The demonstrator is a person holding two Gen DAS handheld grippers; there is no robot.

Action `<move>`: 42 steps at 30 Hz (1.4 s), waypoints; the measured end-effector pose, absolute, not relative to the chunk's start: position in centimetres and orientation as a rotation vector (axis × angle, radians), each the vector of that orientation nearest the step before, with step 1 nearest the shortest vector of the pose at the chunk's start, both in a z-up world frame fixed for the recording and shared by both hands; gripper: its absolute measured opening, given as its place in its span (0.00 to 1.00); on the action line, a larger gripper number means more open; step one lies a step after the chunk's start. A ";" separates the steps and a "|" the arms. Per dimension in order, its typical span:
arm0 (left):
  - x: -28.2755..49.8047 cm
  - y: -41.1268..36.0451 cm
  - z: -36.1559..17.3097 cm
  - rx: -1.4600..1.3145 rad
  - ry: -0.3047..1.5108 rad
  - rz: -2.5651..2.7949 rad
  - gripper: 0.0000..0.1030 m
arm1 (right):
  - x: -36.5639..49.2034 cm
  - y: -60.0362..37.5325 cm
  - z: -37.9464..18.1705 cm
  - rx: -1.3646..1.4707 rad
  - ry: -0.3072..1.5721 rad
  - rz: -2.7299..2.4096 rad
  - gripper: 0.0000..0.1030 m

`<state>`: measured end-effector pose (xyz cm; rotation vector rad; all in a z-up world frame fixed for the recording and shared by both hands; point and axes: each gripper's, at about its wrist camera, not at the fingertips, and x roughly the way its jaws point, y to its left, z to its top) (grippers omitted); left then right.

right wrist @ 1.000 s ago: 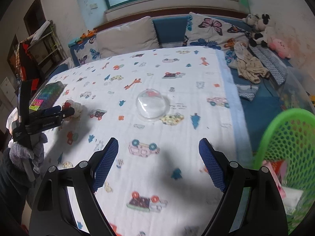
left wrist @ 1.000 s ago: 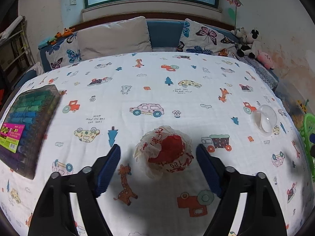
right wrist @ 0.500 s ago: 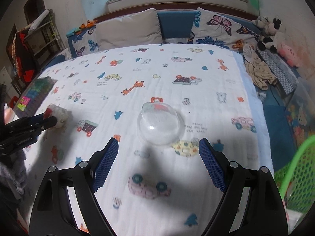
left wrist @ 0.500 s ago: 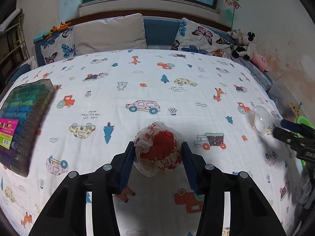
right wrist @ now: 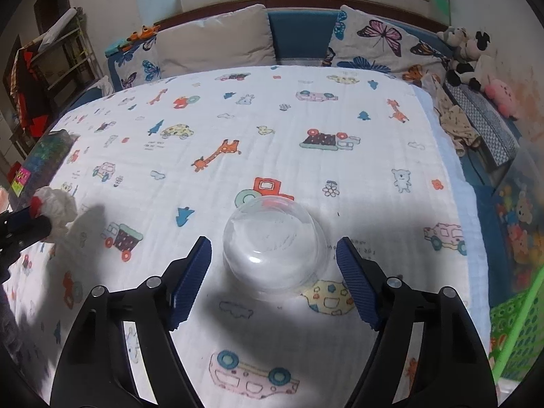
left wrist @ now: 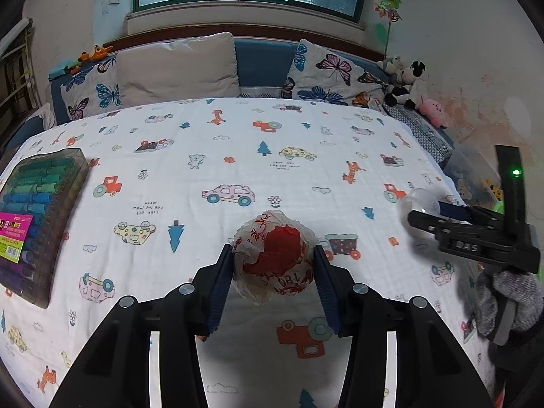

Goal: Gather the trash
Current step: 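Move the right gripper toward the clear plastic lid on the sheet, then grasp the clear plastic dome lid with the right gripper and lift it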

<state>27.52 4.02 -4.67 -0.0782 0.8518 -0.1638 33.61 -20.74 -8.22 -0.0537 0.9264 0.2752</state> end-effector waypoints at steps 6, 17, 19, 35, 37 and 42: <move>27.0 3.9 -4.2 -0.083 0.845 -0.172 0.44 | 33.8 -20.6 -8.6 -0.058 0.934 0.271 0.63; 26.1 3.4 -3.1 -0.081 0.828 -0.182 0.44 | 31.8 -21.3 -6.9 -0.034 0.901 0.281 0.61; 25.8 3.1 -2.9 -0.076 0.824 -0.188 0.44 | 31.1 -21.6 -6.5 -0.031 0.891 0.281 0.61; 22.1 -2.8 -0.4 -0.024 0.785 -0.306 0.44 | 23.6 -27.9 -3.4 0.033 0.838 0.207 0.58; 21.6 -4.0 -0.1 -0.011 0.780 -0.327 0.44 | 22.6 -29.3 -3.1 0.053 0.835 0.186 0.58; 20.6 -6.7 0.2 0.016 0.773 -0.377 0.44 | 20.2 -33.0 -2.9 0.088 0.835 0.138 0.48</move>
